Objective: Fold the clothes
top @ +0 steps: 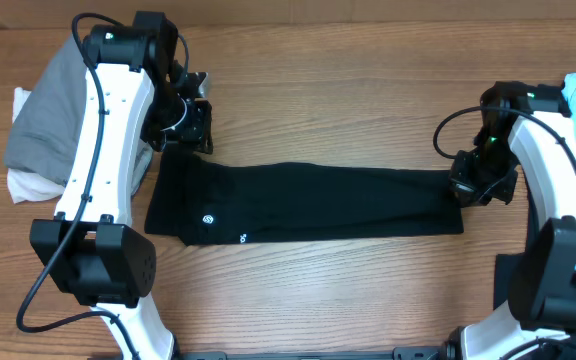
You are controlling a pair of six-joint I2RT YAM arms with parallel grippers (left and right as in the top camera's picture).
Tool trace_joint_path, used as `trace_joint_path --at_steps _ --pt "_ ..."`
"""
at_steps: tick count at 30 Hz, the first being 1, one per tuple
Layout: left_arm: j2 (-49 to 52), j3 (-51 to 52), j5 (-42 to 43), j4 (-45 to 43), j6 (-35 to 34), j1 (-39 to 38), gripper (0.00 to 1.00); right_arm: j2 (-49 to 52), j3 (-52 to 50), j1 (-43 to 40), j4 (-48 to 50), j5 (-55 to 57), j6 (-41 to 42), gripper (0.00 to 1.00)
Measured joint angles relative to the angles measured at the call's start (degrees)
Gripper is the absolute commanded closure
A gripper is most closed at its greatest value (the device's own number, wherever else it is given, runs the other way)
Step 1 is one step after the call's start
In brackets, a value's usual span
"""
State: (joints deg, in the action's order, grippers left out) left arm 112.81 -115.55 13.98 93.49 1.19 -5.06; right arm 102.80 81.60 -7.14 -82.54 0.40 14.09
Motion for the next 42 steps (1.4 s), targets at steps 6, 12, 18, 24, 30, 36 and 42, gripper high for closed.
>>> trace_joint_path --at_steps 6,12,18,24,30,36,42 --pt "0.0 0.0 0.0 0.2 0.7 0.0 0.61 -0.6 -3.1 0.0 2.4 0.7 1.0 0.51" --pt "0.0 0.0 -0.3 0.4 1.0 0.0 0.6 -0.6 -8.5 -1.0 8.5 1.1 1.6 0.46" --pt "0.0 0.0 -0.5 1.0 1.0 0.0 0.61 -0.5 -10.6 -4.6 15.3 -2.1 1.8 0.59" --pt "0.0 0.0 -0.5 1.3 1.2 0.0 0.61 -0.5 -10.8 -5.6 18.8 -7.9 -0.7 0.4" --pt "0.0 0.0 -0.5 1.2 1.6 0.0 0.6 -0.5 -13.4 -4.0 26.5 -10.6 -1.1 0.52" --pt "0.0 0.0 -0.5 1.2 1.6 0.0 0.6 -0.5 -16.0 -3.3 30.1 -11.0 -0.4 0.56" --pt "0.0 0.0 -0.5 1.2 1.7 0.0 0.57 -0.5 -21.4 -3.3 37.9 -10.6 1.1 0.85"
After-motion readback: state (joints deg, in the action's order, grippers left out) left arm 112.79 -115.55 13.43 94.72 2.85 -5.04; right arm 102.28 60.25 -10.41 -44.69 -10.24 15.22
